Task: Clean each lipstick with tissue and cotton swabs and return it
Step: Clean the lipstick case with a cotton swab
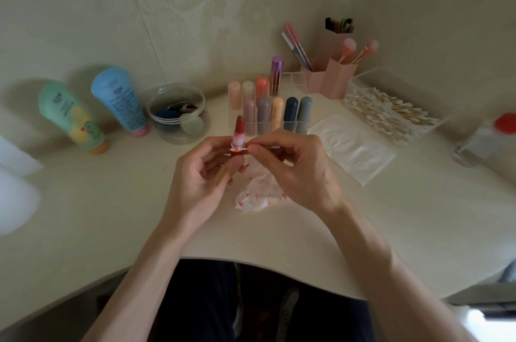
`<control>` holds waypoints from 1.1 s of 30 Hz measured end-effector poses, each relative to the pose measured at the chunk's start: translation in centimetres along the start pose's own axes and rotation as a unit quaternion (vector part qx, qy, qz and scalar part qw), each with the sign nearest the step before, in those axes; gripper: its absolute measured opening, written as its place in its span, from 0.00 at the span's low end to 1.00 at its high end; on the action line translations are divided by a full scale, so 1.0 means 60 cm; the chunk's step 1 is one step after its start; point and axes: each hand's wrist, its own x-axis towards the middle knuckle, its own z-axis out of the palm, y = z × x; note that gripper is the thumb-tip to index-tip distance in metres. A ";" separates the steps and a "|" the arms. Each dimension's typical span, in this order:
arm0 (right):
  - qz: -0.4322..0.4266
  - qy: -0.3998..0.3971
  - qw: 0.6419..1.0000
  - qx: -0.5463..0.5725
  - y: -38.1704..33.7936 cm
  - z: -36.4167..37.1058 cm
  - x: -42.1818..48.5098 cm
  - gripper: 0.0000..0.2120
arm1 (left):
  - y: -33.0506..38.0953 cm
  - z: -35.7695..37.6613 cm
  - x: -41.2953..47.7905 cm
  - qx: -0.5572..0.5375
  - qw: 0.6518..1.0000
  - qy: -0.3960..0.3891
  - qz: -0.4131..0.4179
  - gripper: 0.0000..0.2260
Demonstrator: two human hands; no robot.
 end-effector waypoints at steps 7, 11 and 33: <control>0.003 -0.021 1.000 0.006 -0.003 0.003 -0.002 0.05 | -0.003 -0.002 0.002 0.021 0.999 0.029 -0.002 0.13; 0.007 -0.014 1.000 0.005 0.000 0.003 -0.001 0.06 | -0.004 0.001 0.002 0.029 0.999 0.020 0.014 0.15; -0.003 -0.003 1.000 0.003 0.000 0.003 -0.001 0.05 | -0.001 0.003 0.000 -0.019 1.000 -0.023 -0.004 0.08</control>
